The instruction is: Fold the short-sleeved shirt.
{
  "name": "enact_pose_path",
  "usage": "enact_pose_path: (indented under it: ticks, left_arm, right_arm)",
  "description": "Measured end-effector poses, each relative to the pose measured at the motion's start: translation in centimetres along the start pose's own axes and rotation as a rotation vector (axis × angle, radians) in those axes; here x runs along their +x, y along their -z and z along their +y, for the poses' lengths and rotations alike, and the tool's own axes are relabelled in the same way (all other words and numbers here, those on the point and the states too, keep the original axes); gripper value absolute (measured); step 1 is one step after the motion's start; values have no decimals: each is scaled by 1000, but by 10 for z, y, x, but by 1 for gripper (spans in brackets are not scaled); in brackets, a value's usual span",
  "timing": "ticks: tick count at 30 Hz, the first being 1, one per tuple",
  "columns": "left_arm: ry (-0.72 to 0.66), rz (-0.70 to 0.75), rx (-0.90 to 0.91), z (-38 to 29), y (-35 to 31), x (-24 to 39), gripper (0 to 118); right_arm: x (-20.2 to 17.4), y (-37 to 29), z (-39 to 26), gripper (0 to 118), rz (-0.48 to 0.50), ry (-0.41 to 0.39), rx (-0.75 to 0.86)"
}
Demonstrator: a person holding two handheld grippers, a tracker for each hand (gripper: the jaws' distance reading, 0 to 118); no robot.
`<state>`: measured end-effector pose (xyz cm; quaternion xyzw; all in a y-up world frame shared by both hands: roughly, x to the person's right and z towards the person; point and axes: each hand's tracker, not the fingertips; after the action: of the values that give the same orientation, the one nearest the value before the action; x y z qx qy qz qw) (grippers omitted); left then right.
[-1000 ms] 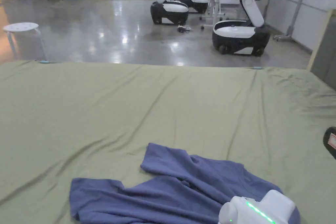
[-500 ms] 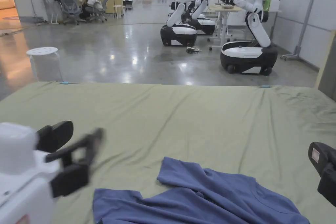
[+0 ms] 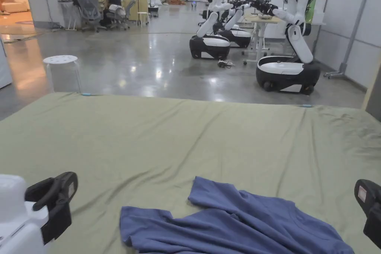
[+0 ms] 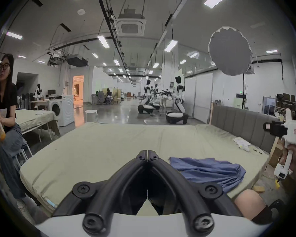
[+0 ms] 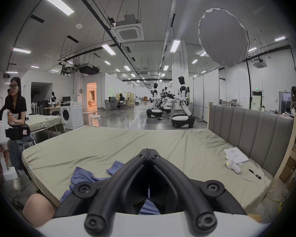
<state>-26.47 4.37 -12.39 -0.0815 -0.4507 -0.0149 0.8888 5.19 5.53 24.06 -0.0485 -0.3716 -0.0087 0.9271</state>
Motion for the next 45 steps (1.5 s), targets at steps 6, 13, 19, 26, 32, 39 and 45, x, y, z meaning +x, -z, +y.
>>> enact_pose_path:
  ticks: [6,13,19,26,32,39,45]
  left_arm:
    - [39,-39,-199,-10,66,-1,0]
    - [3,-45,-467,-58,189,-18,0]
    - [-10,-31,-783,-122,273,-25,112]
    - [33,3,-798,-166,317,-21,114]
    - [23,-19,-792,-164,313,-11,74]
    - [68,-25,-684,-158,280,-3,1]
    - [-38,-36,-570,-133,259,-26,1]
  right_arm:
    - [1,7,4,0,29,-1,10]
    - [0,29,0,0,51,-1,-13]
    - [-5,55,-11,0,69,-9,-61]
    - [-7,71,-17,0,84,13,-110]
    - [-7,76,-22,0,75,12,-128]
    - [-7,79,-28,0,95,52,-142]
    - [-3,75,-31,0,94,31,-154]
